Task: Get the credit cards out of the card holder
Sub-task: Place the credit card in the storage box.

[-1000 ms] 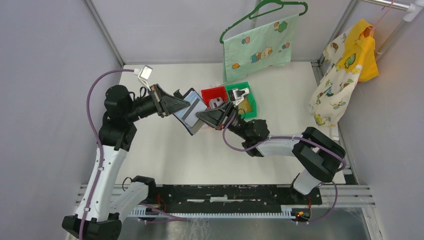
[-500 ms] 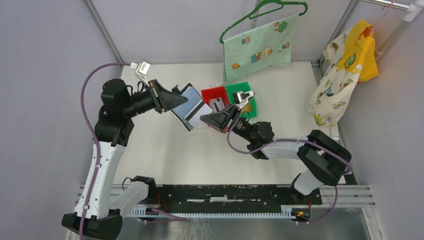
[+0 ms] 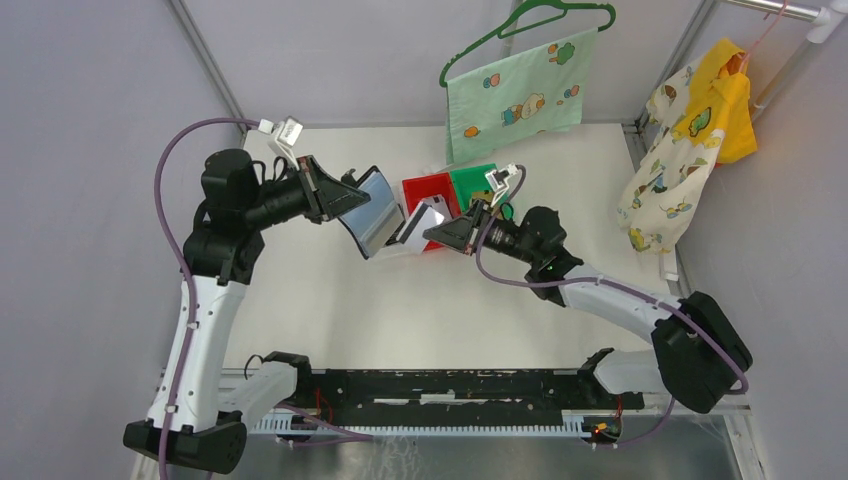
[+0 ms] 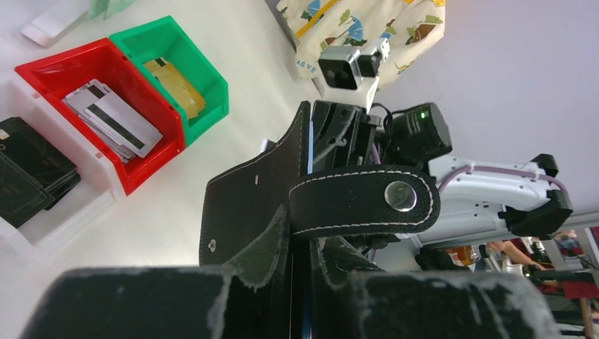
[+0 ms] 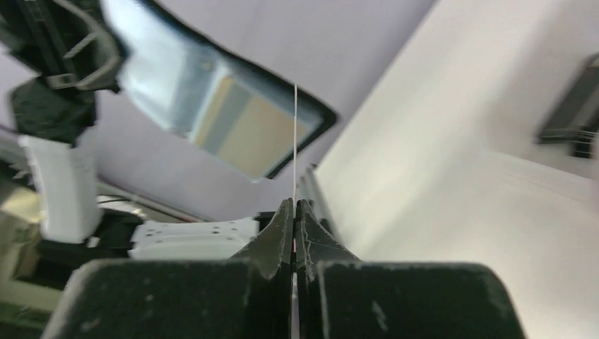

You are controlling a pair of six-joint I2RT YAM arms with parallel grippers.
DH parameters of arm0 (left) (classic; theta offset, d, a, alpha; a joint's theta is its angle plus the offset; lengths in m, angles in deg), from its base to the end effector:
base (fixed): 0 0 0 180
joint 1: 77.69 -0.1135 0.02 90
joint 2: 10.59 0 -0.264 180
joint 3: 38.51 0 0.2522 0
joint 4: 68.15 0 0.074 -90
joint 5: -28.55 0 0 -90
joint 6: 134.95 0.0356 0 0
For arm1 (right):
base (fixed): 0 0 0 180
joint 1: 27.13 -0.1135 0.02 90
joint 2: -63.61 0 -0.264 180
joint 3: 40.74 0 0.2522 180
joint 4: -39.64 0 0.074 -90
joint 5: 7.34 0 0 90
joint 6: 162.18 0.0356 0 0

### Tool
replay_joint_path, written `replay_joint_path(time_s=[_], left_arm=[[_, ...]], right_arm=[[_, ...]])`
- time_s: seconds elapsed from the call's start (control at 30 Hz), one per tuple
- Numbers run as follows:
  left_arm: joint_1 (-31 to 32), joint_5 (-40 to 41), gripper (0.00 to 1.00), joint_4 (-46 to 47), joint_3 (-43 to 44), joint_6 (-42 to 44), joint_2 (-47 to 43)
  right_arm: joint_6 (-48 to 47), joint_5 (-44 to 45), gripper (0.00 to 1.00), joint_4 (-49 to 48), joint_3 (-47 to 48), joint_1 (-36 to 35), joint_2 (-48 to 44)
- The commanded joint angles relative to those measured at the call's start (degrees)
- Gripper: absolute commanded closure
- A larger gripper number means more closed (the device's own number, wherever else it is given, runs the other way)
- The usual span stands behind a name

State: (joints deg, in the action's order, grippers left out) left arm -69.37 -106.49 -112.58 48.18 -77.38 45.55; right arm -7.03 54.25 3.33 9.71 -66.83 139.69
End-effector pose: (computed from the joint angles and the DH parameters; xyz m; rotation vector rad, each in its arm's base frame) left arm 0.1808 -0.0519 0.4371 0.1972 1.8987 -1.2007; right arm 0.2103 0.1966 0.2802 -0.1255 1.6865 1.7960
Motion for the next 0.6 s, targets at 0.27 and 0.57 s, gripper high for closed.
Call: replay_joint_path(time_s=[0.27, 0.57], left_arm=[[-0.4, 1.5, 0.98, -7.4, 6.1, 16.7, -0.1], [-0.4, -4.5, 0.98, -8.4, 4.6, 20.0, -2.8]], right_arm=[[-43.8, 13.2, 1.0, 60.9, 27.8, 6.9, 10.0], [-52.3, 21.8, 1.0, 73.4, 47.5, 7.0, 28.5]])
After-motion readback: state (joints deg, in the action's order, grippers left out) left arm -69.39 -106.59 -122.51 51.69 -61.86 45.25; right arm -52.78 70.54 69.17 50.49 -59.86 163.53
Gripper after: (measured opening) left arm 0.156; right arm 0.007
